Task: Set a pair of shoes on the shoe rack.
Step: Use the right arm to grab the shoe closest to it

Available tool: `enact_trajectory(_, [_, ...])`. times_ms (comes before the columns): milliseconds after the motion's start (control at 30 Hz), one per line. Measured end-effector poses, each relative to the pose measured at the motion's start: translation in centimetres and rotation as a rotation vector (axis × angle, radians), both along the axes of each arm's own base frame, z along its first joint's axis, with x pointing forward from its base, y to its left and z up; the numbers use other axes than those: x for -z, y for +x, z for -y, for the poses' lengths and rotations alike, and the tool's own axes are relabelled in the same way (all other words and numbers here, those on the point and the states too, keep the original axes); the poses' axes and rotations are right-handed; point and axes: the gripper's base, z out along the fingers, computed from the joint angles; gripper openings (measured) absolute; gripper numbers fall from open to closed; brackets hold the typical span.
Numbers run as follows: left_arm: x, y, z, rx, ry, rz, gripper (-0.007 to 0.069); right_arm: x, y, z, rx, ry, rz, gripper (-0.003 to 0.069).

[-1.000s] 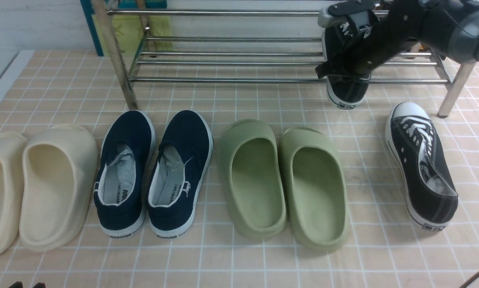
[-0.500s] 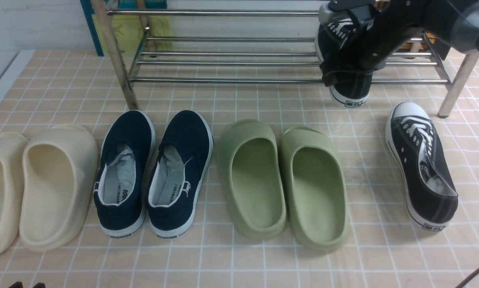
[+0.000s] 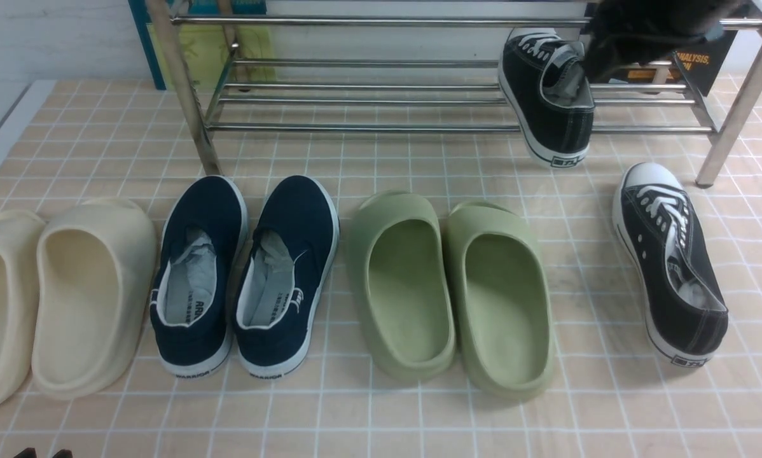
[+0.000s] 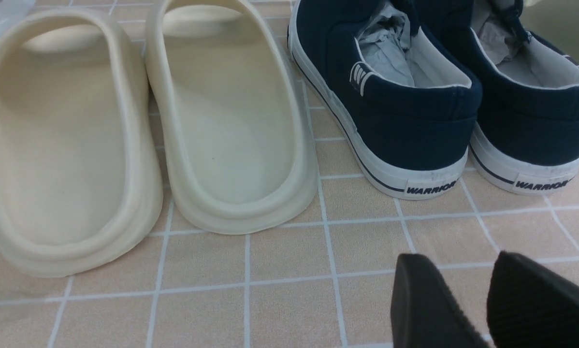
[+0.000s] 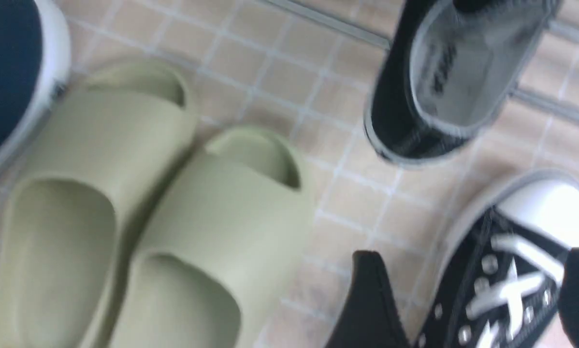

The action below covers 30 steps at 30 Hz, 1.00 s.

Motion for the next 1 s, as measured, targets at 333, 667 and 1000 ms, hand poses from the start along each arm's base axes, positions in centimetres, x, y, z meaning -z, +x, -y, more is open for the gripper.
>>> enact_trajectory(333, [0.0, 0.0, 0.0, 0.000, 0.000, 0.000, 0.0240, 13.7, -4.4, 4.1, 0.198, -0.057, -0.298, 0.0498])
enact_trajectory(667, [0.0, 0.0, 0.0, 0.000, 0.000, 0.000, 0.0240, 17.0, -3.5, 4.2, 0.198, -0.065, -0.193, 0.0404])
enact_trajectory(1000, [0.0, 0.0, 0.0, 0.000, 0.000, 0.000, 0.0240, 16.7, -3.4, 4.2, 0.207, -0.055, -0.202, -0.0005])
